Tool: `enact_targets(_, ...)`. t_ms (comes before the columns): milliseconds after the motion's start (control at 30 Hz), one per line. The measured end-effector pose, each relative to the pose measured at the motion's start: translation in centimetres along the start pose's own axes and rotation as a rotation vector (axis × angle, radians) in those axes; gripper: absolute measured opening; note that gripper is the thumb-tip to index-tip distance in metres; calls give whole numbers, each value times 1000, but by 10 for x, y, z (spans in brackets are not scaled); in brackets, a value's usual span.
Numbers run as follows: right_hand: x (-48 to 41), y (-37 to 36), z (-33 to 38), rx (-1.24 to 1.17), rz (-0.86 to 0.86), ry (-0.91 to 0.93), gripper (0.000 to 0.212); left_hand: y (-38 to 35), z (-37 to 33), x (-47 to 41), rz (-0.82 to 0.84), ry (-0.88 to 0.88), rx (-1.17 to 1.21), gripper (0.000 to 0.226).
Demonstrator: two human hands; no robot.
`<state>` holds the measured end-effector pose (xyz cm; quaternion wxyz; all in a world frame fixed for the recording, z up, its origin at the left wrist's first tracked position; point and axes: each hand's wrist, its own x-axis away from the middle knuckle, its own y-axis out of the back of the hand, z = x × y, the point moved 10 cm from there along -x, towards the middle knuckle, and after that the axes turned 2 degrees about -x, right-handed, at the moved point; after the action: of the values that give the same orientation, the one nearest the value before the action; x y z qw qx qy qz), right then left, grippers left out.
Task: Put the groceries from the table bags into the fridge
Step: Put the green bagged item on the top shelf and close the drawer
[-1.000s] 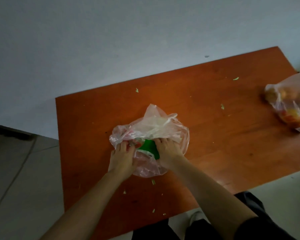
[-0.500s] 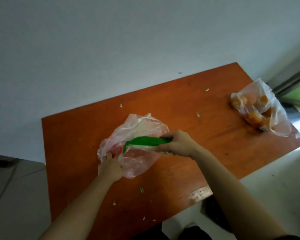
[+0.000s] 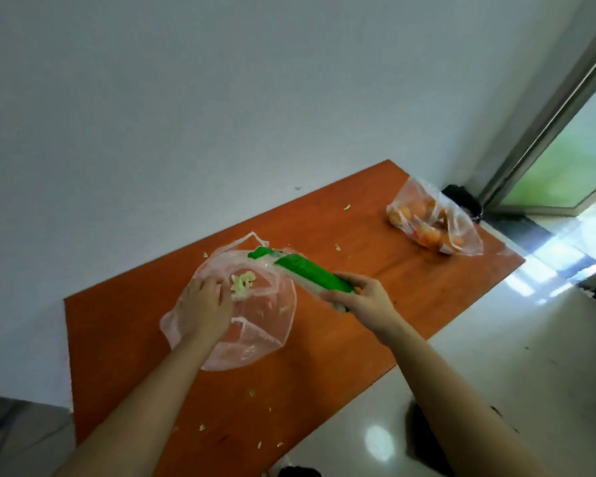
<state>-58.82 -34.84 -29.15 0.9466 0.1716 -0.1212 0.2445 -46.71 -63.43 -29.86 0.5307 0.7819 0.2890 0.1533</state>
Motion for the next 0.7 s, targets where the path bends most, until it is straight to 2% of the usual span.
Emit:
enact_targets(67, 32, 34, 4, -11, -69, 74, 61, 20, -54, 11, -32, -75, 240, 42)
enact_targets(133, 70, 73, 1, -18, -148, 147, 66, 32, -114, 33, -33, -107, 452, 37)
enact_targets(233, 143, 143, -13, -48, -282, 241, 65, 30, -213, 91, 32, -147, 607, 46)
enact_targets(333, 228, 221, -35, 20, -472, 297, 69, 27, -323, 165, 143, -337, 784, 40)
enact_targets(500, 379, 352, -79, 104, -764, 326, 81, 19, -502, 305, 337, -638, 941, 30)
enact_targets(633, 493, 450, -127, 75, -969, 268, 77, -6, -633, 416, 543, -856, 980, 39)
enact_targets(700, 544, 499, -148, 64, -1059, 253, 74, -13, -696, 472, 626, -948, 1015, 35)
